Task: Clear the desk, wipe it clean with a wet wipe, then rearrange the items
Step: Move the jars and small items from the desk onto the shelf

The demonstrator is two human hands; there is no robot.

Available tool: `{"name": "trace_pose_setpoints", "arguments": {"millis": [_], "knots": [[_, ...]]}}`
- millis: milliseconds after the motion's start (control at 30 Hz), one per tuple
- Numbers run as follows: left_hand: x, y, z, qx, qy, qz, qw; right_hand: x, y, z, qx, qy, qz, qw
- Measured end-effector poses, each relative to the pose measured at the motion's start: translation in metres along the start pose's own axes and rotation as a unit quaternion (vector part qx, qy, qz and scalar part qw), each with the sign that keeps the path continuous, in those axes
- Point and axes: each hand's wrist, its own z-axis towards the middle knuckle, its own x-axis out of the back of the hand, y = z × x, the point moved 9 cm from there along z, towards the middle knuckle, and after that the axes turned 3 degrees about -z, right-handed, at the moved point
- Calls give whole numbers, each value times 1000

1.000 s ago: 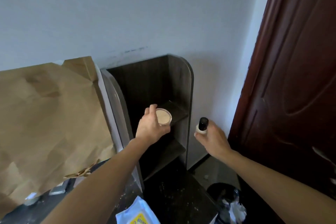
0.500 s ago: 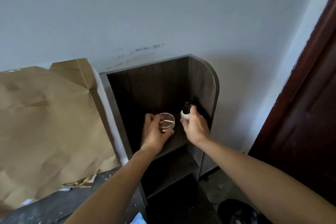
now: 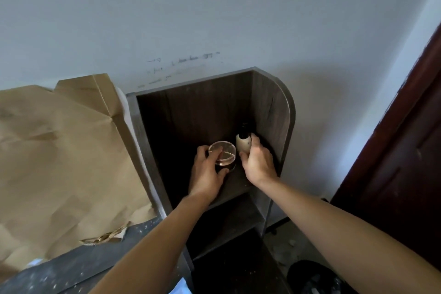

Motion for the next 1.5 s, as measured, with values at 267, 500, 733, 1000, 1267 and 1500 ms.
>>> {"name": "trace_pose_setpoints", "arguments": {"millis": [267, 500, 733, 1000, 1267, 1500], "knots": [[18, 12, -53, -58, 33, 44, 997, 27, 11, -69, 68, 54, -22, 996], [61, -1, -147, -99, 67, 140, 983, 11, -23, -132, 209, 26, -42, 977], [118, -101, -270, 67, 67, 208, 973, -54, -65, -223, 286, -73, -36, 955], [195, -192, -396, 256, 32, 270, 928, -139, -148, -323, 359, -203, -26, 911], [259, -303, -473, 371, 3, 274, 887, -235, -236, -394, 405, -298, -47, 863], [274, -416, -489, 413, -80, 201, 885, -345, -264, -430, 355, -393, -150, 835]]}}
